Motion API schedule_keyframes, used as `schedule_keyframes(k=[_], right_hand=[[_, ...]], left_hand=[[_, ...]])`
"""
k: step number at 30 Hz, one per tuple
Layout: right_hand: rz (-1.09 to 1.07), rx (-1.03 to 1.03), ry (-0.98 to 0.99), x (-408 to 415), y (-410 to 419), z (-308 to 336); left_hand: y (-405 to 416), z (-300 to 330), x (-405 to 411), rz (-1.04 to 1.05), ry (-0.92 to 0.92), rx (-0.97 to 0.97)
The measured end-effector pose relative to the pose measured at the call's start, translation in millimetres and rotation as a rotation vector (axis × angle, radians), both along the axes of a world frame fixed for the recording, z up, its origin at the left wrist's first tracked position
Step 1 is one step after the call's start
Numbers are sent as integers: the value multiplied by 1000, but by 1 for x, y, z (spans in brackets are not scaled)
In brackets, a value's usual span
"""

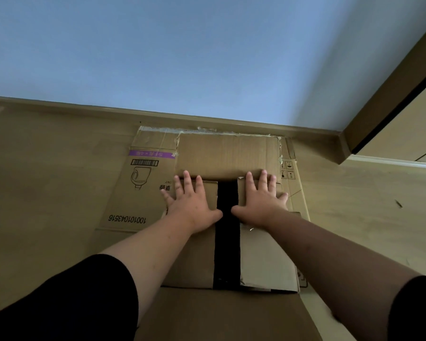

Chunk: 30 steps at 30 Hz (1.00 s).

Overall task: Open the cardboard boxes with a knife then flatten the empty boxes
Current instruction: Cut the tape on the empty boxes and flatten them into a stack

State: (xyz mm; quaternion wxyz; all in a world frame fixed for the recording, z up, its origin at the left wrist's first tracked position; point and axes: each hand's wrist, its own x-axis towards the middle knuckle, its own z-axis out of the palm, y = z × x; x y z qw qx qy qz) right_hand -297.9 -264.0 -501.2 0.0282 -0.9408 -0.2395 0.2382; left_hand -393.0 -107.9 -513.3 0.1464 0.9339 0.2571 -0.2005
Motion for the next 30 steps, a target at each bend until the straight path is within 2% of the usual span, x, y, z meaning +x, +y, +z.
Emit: schedule_keyframes(k=[6,9,11,14,17,20,23,26,30], right_hand=[[-53,213,180,8,-21,39],[-135,282,163,7,-28,62],[-217,303,136,7,-32,74],[-331,277,173,7,-49,85],[-416,247,285,-3,-70,96],[-447,300,324,-16,-85,103],[-426,332,304,-22,-87,110],[-341,273,218,-20,-80,125],[-201,189,10,-12,-71,163]], left_hand=[[10,36,-15,148,-272,-250],[13,61,-20,248,-373,-292],[13,79,-20,301,-346,-207],[16,95,-28,365,-203,-59],[23,96,-48,432,-120,-91],[23,96,-65,471,-189,-147],[24,99,-75,466,-253,-191],[26,112,-74,497,-314,-192],[31,140,-62,524,-477,-199]])
